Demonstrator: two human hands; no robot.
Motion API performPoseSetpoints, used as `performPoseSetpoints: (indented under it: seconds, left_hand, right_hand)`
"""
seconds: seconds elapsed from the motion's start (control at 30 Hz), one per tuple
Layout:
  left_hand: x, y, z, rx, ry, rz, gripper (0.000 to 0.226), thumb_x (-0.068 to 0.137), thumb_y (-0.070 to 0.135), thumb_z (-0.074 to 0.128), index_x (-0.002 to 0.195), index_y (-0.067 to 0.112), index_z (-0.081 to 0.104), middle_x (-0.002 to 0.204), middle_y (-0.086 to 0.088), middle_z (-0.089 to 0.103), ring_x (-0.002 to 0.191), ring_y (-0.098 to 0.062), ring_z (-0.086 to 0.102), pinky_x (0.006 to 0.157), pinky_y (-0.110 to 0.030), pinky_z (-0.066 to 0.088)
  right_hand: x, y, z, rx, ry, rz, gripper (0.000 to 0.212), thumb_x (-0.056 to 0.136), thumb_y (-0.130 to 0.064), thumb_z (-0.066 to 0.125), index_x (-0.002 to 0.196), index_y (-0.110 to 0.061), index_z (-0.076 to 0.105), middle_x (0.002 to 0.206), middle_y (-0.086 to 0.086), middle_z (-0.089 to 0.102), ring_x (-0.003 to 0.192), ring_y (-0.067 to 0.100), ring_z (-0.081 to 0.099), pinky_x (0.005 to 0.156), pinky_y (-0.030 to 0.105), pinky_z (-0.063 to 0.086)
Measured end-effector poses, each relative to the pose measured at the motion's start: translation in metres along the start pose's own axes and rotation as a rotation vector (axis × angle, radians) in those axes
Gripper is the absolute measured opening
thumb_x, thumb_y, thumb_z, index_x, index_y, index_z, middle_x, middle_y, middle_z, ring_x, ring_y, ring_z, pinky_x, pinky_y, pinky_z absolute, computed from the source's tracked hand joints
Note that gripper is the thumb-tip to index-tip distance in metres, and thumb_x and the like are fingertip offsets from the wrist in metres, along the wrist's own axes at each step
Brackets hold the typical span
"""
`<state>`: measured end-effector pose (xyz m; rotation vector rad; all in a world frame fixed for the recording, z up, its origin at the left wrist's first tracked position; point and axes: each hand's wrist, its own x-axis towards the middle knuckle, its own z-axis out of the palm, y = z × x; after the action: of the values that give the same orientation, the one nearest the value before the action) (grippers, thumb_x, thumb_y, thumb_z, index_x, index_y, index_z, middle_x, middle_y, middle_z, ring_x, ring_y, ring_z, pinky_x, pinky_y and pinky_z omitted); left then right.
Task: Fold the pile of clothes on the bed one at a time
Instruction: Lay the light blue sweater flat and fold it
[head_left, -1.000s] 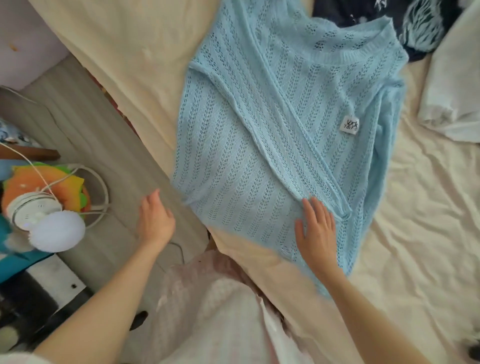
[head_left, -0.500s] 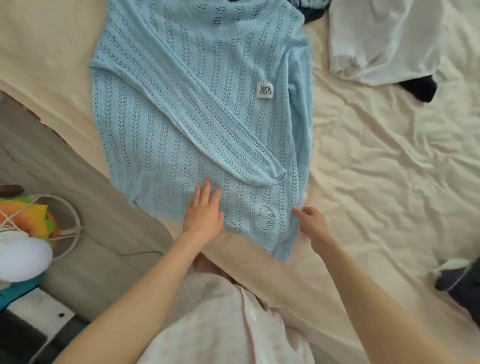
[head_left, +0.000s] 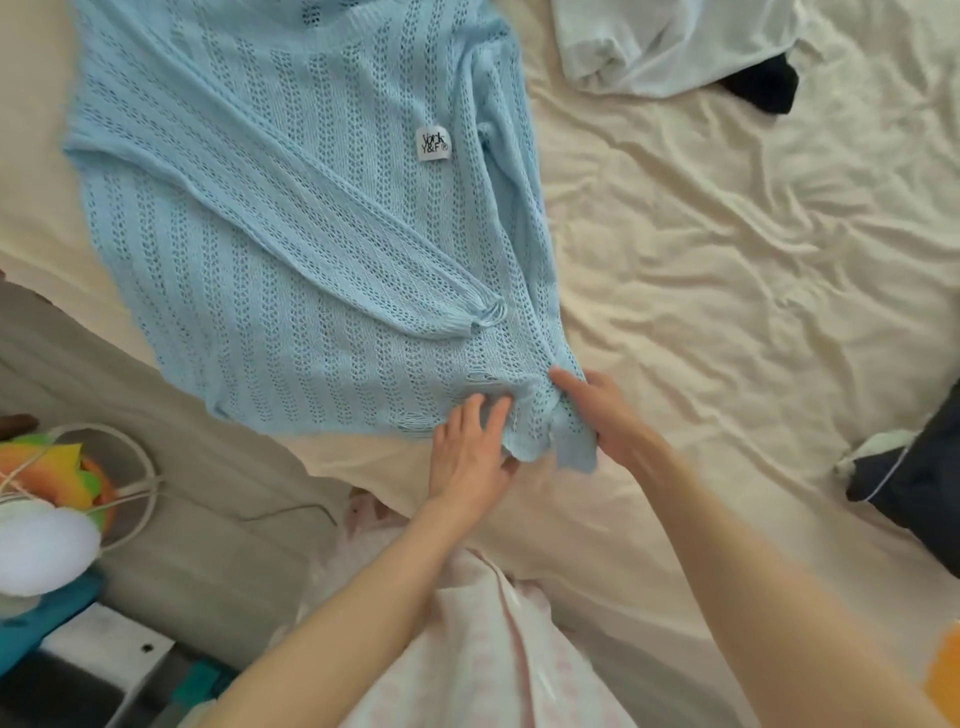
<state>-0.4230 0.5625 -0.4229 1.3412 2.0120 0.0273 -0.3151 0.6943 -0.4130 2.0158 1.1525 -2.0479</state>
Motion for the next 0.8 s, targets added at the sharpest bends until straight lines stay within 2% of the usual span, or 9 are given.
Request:
performPoseSetpoints:
  seconds: [0.17,0.23,0.3,0.37,0.43,0.5,0.6,0.7,0.8]
  left_hand:
    - [-0.001,0.004,-0.001,0.061,-0.297,0.113,0.048,0.087,0.022,0.051,0.134,0.029,0.044,0.146,-0.004,0.026,0.131,-0.024,0.027,0.104,-0.036,0.027]
    - [0.000,0.006,-0.007,-0.111,-0.242,0.059,0.043,0.089,0.012,0.046,0.129,0.024,0.053,0.146,-0.004,0.032,0.131,-0.023,0.032,0.105,-0.033,0.029]
    - [0.009,0.010,-0.020,-0.356,-0.085,-0.043,0.037,0.092,0.009,0.044,0.126,0.015,0.057,0.144,-0.006,0.038,0.132,-0.022,0.037,0.106,-0.030,0.029]
    - [0.023,0.020,-0.036,-0.663,-0.068,-0.193,0.032,0.096,0.015,0.047,0.126,0.009,0.056,0.136,-0.009,0.049,0.125,-0.022,0.047,0.100,-0.027,0.035]
    - [0.036,0.031,-0.052,-1.022,-0.209,-0.358,0.039,0.096,0.025,0.051,0.132,0.010,0.048,0.126,-0.011,0.059,0.109,-0.020,0.057,0.089,-0.029,0.043]
    - [0.044,0.039,-0.060,-1.150,-0.304,-0.446,0.046,0.093,0.024,0.057,0.134,0.009,0.043,0.118,-0.014,0.062,0.096,-0.019,0.059,0.084,-0.033,0.047]
    - [0.051,0.047,-0.069,-0.939,-0.220,-0.350,0.042,0.089,0.011,0.059,0.129,0.006,0.049,0.120,-0.012,0.061,0.100,-0.021,0.058,0.089,-0.032,0.045]
    - [0.060,0.064,-0.089,-0.808,-0.101,-0.183,0.046,0.092,0.014,0.055,0.136,0.006,0.045,0.130,-0.005,0.054,0.119,-0.018,0.050,0.099,-0.026,0.036]
    - [0.066,0.091,-0.124,-0.858,0.072,0.063,0.034,0.091,0.010,0.057,0.124,0.003,0.056,0.115,-0.008,0.063,0.107,-0.019,0.057,0.091,-0.023,0.039]
  right_hand:
    - [-0.002,0.001,-0.026,-0.306,0.168,-0.062,0.011,0.087,-0.021,0.065,0.089,-0.011,0.061,0.081,0.008,0.064,0.068,0.022,0.060,0.062,0.034,0.048]
    - [-0.008,0.003,-0.033,-0.304,0.262,-0.092,0.006,0.086,-0.019,0.064,0.084,-0.017,0.059,0.079,0.003,0.062,0.071,0.020,0.058,0.062,0.030,0.044]
    - [-0.018,0.003,-0.035,-0.214,0.318,-0.155,0.008,0.086,-0.012,0.063,0.084,-0.019,0.059,0.078,0.000,0.061,0.074,0.018,0.057,0.067,0.029,0.043]
    - [-0.029,0.003,-0.029,-0.155,0.266,-0.231,0.014,0.086,-0.001,0.059,0.092,-0.012,0.064,0.080,0.001,0.061,0.074,0.014,0.055,0.068,0.027,0.042]
    - [-0.042,0.005,-0.018,-0.155,0.103,-0.258,0.019,0.088,0.006,0.054,0.100,-0.001,0.067,0.084,0.006,0.063,0.071,0.010,0.055,0.065,0.023,0.044]
    - [-0.052,0.009,-0.010,-0.131,-0.057,-0.212,0.019,0.091,0.008,0.050,0.103,0.008,0.065,0.087,0.013,0.064,0.068,0.006,0.058,0.062,0.020,0.049]
    - [-0.058,0.010,-0.007,-0.033,-0.044,-0.151,0.020,0.094,0.000,0.048,0.098,0.008,0.067,0.079,0.009,0.068,0.060,0.005,0.062,0.060,0.019,0.050]
    - [-0.053,0.002,-0.018,0.197,0.239,-0.142,0.030,0.099,-0.014,0.043,0.081,-0.006,0.066,0.069,0.006,0.067,0.051,0.008,0.061,0.055,0.021,0.045]
    - [-0.042,-0.013,-0.032,0.381,0.366,-0.158,0.034,0.101,-0.024,0.040,0.080,-0.010,0.063,0.067,0.005,0.065,0.049,0.008,0.058,0.052,0.020,0.044]
